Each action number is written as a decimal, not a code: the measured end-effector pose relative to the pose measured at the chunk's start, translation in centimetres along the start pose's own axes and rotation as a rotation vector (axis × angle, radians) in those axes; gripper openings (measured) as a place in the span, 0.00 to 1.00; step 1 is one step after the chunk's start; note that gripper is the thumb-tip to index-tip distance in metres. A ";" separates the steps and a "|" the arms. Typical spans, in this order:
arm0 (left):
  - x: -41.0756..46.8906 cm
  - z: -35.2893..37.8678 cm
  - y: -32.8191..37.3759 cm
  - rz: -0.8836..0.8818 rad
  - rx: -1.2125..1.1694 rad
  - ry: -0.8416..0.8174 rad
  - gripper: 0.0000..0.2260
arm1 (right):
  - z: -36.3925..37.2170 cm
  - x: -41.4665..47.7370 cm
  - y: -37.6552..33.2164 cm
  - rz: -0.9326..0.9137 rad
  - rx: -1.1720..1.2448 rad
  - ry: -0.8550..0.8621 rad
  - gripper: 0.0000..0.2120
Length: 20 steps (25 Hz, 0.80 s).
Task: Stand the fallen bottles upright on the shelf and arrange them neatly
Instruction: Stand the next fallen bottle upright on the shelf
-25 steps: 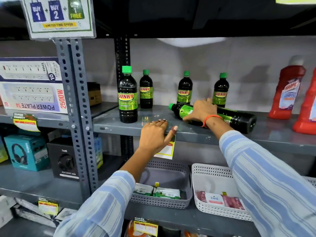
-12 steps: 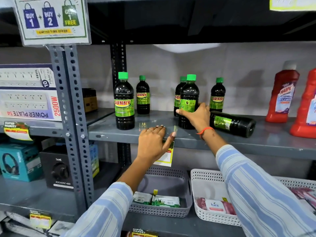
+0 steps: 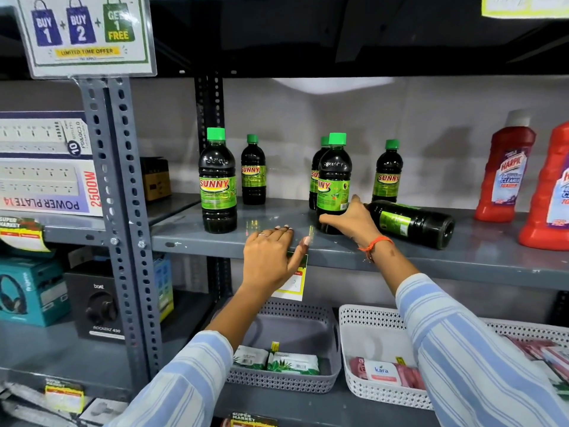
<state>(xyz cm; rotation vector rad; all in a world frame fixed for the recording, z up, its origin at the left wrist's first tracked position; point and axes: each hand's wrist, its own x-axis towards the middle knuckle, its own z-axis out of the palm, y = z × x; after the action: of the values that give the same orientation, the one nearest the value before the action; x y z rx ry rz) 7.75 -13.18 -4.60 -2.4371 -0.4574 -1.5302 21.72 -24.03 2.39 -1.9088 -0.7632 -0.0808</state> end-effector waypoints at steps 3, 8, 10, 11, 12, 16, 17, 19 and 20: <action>-0.1 0.0 0.2 -0.010 -0.003 0.015 0.24 | 0.1 0.5 0.6 -0.044 0.009 -0.039 0.35; 0.0 0.0 0.1 -0.023 -0.003 -0.001 0.24 | -0.3 0.6 0.6 -0.011 0.129 -0.072 0.28; -0.1 0.0 0.2 -0.026 -0.001 -0.015 0.24 | -0.2 0.3 0.6 -0.028 0.148 -0.115 0.29; -0.1 0.0 0.2 -0.025 -0.001 -0.017 0.24 | -0.2 0.3 0.6 -0.043 0.143 -0.136 0.31; 0.0 0.0 0.2 -0.025 -0.002 -0.017 0.24 | -0.2 0.3 0.7 -0.052 0.141 -0.150 0.34; 0.0 0.0 0.2 -0.028 0.002 -0.023 0.25 | -0.5 0.1 0.8 -0.079 0.183 -0.196 0.30; 0.0 0.0 0.2 -0.028 0.004 -0.024 0.25 | -0.5 0.1 0.8 -0.081 0.186 -0.203 0.28; 0.1 0.0 0.2 -0.025 0.004 -0.024 0.25 | -0.7 -0.2 0.5 -0.086 0.199 -0.218 0.23; 0.1 0.0 0.2 -0.022 0.005 -0.020 0.25 | -0.7 -0.4 0.3 -0.089 0.216 -0.231 0.21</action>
<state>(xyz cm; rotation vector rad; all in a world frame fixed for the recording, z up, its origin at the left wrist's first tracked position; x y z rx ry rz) 7.86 -13.30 -4.52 -2.4535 -0.4931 -1.5128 21.75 -24.88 2.36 -1.6963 -0.9718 0.1640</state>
